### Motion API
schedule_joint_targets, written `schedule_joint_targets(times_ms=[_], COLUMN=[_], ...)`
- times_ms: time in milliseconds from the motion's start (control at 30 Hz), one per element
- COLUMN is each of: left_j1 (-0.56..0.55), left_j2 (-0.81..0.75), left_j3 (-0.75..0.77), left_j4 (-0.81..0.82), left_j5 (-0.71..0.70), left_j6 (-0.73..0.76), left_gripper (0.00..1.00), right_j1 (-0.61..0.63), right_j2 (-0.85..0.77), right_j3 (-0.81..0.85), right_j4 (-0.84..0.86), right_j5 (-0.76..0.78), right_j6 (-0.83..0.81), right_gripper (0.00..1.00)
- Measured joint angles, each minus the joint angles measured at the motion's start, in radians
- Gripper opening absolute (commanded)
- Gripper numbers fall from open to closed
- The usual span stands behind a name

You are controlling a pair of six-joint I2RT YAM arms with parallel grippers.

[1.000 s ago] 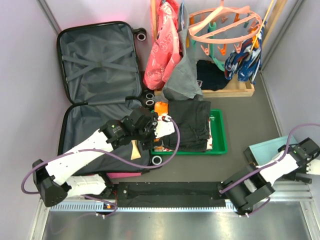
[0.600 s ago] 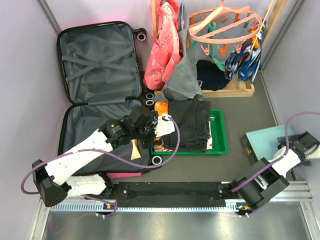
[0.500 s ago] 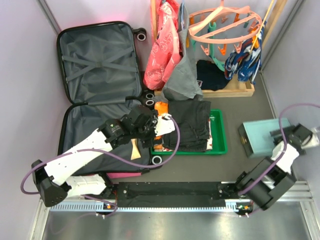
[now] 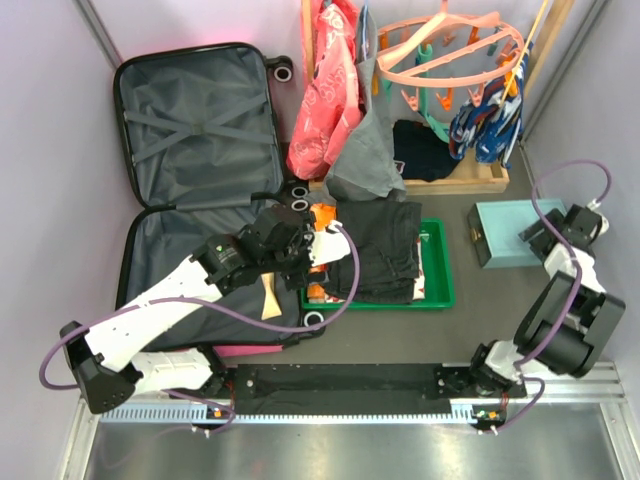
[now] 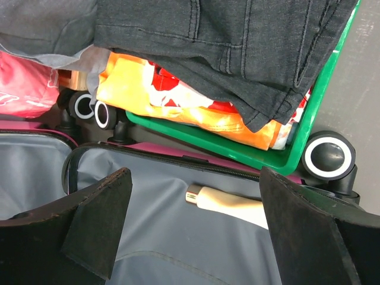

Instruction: Open, take out, and arrange the luggage

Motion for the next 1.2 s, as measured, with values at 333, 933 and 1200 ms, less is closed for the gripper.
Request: schedule_joint_targets(times_ms=[333,933,1200], left_j1=[0.0,0.272,0.281], left_j2=[0.0,0.014,0.013], left_j3=[0.0,-0.044,-0.068], left_j4=[0.001,0.0,0.002], left_j5=[-0.01,-0.046,-0.009], left_j6=[0.0,-0.052,-0.052], left_gripper=[0.93,0.94,0.94], right_j1=[0.099,0.757,0.738], right_j2=[-0.016,-0.05,0.189], right_j3=[0.03,0.346,0.43], right_j4=[-0.043,-0.611,-0.481], right_j5=[0.156,0.589,0.567], right_j6=[-0.043,-0.157,-0.315], right_gripper=[0.93,0.67,0.66])
